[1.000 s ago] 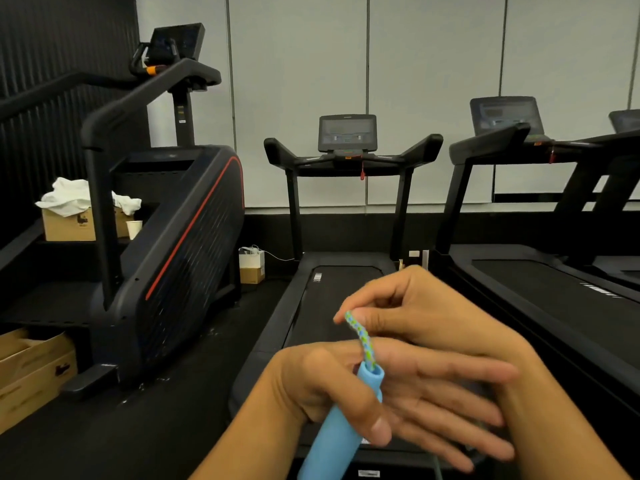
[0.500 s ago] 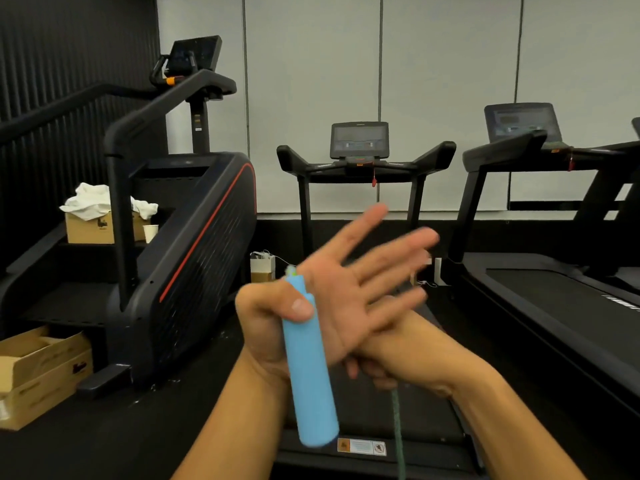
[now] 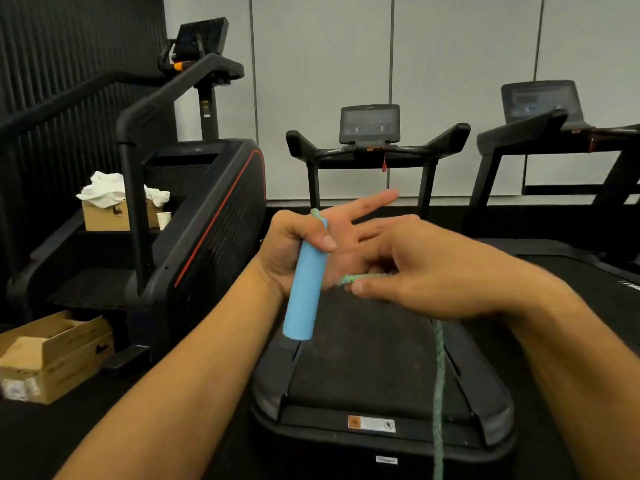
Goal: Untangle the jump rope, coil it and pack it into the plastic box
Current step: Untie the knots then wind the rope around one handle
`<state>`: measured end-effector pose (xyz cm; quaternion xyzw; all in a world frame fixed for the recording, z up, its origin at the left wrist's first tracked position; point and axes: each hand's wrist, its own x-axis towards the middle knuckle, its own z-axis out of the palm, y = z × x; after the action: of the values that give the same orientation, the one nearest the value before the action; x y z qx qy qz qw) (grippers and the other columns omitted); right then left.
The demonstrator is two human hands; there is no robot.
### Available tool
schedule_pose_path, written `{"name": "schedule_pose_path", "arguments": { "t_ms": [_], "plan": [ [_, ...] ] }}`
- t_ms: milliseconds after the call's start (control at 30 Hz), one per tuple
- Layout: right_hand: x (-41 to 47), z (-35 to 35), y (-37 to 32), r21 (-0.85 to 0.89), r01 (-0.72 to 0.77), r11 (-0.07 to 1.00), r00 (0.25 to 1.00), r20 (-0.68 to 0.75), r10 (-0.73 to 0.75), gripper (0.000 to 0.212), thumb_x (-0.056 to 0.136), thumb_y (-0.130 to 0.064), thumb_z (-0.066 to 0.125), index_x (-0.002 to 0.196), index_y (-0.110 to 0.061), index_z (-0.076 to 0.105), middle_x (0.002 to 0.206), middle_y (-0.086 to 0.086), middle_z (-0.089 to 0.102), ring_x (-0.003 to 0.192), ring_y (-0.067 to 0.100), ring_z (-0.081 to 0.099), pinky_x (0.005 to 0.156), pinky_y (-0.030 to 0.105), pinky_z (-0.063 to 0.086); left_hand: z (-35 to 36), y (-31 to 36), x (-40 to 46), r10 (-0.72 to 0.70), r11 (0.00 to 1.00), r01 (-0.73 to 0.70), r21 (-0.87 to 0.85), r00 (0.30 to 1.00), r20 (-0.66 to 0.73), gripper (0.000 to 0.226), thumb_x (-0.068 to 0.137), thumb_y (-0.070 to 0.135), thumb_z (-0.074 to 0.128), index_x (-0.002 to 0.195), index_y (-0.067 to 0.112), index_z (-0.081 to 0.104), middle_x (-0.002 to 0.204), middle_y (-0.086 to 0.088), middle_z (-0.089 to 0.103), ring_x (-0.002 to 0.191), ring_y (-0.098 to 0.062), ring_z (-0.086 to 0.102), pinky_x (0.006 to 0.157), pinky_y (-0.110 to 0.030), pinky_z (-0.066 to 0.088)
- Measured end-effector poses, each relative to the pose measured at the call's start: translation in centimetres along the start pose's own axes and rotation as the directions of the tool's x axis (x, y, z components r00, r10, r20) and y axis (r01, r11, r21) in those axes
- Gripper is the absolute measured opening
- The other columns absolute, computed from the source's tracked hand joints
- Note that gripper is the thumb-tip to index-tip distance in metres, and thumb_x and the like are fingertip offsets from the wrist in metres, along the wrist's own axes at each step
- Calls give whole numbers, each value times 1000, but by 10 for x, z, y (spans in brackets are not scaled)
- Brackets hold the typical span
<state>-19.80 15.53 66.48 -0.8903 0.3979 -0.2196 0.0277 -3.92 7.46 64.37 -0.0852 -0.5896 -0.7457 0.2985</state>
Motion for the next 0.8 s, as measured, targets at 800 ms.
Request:
{"name": "schedule_pose_path", "arguments": {
  "t_ms": [800],
  "plan": [
    [14,-98,-23,136,144,980,977,-176,-119,22,73,-34,83,80,-14,78,63,-4,66,54,-1,50,54,14,37,83,21,1,-415,804,385,453,909,-38,79,73,4,59,144,-16,29,144,-41,38,140,-54,30,119,-64,11]
  ]
}}
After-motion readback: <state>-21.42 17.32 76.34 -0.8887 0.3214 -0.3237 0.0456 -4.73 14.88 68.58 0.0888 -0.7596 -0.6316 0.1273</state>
